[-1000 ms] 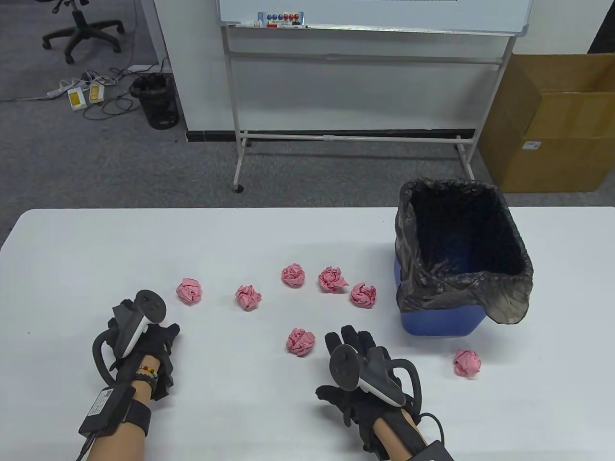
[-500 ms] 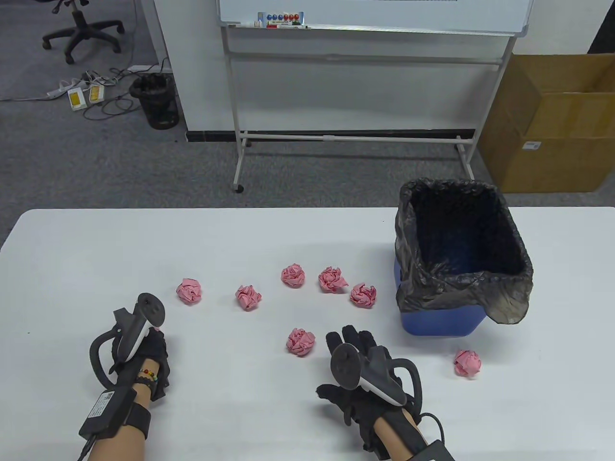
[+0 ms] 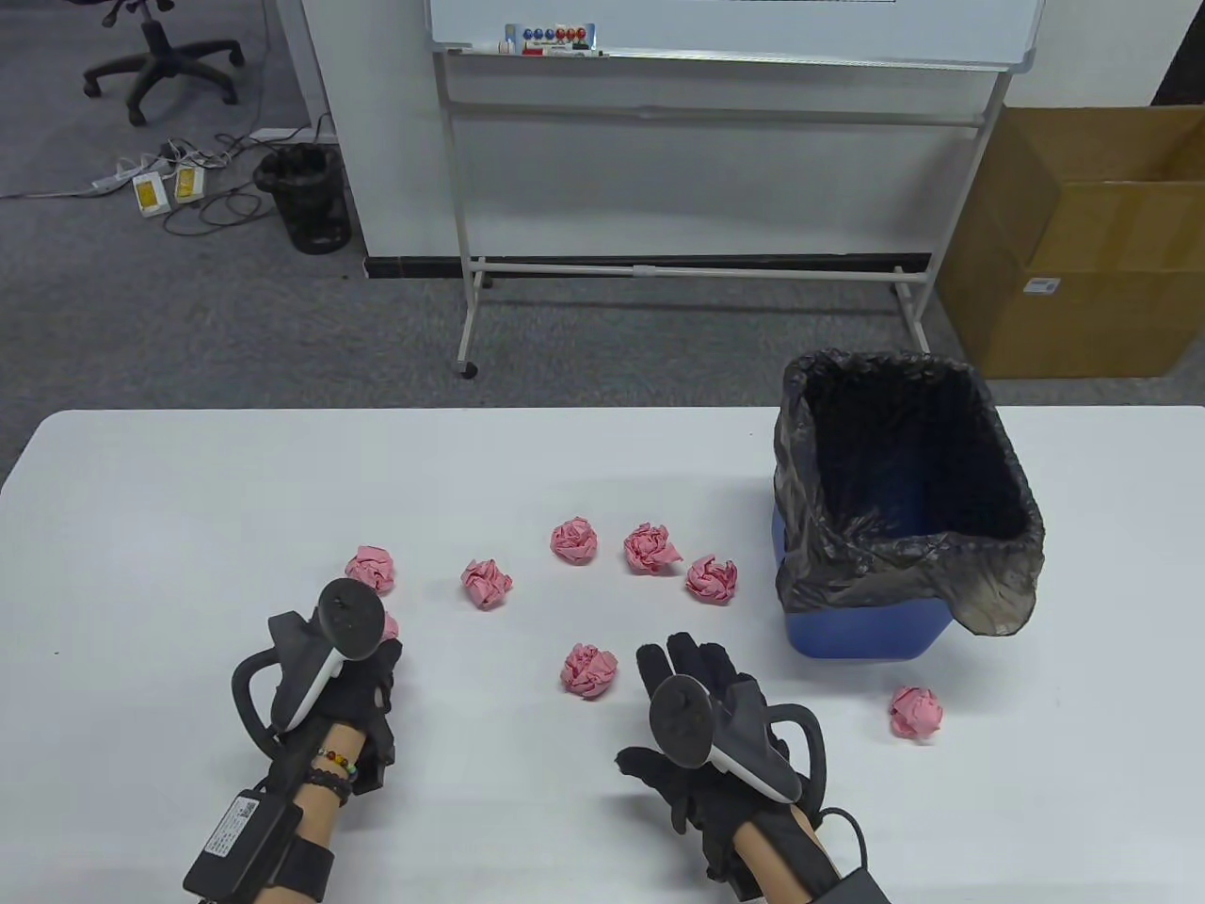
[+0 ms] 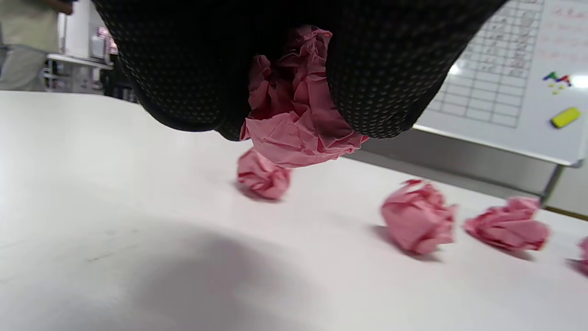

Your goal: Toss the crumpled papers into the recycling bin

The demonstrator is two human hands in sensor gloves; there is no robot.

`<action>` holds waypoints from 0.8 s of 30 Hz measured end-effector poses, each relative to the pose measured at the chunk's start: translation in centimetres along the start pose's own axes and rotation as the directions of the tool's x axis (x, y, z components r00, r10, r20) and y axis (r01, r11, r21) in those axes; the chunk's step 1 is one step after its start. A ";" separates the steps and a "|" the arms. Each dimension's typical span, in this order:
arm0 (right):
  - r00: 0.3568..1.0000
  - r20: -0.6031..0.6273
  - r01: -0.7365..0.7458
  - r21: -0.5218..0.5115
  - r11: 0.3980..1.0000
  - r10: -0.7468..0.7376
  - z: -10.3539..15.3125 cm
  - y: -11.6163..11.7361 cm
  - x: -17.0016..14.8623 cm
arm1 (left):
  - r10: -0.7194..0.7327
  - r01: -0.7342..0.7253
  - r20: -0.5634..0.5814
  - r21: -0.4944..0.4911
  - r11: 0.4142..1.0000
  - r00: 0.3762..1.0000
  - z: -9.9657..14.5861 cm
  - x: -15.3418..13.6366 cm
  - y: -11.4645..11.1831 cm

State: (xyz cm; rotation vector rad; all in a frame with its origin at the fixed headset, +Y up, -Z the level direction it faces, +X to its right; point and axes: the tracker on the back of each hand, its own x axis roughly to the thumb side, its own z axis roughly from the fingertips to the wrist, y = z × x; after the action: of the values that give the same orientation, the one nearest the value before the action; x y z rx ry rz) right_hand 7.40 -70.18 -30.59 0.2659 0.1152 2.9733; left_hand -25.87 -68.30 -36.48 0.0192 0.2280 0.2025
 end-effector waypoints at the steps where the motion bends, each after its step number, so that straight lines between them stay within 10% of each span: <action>1: 1.000 0.000 0.002 -0.002 1.000 -0.002 0.0 0.0 0.0 | 0.009 -0.009 0.008 -0.003 1.000 1.000 0.3 0.5 0.1; 15: 1.000 -0.005 0.005 -0.035 0.999 -0.005 0.1 -0.2 -0.1 | 0.192 -0.186 0.231 -0.050 0.981 0.954 4.2 4.7 -0.8; 24: 0.985 0.039 0.168 -0.064 0.984 -0.166 0.1 -0.5 0.3 | 0.385 -0.345 0.544 -0.180 0.921 0.745 5.2 5.9 -2.3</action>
State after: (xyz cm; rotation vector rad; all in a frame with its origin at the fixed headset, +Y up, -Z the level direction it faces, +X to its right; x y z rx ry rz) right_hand 7.24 -69.59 -30.46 0.2829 0.0322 2.7985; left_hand -18.58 -69.30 -32.80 0.0570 -0.3968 0.5893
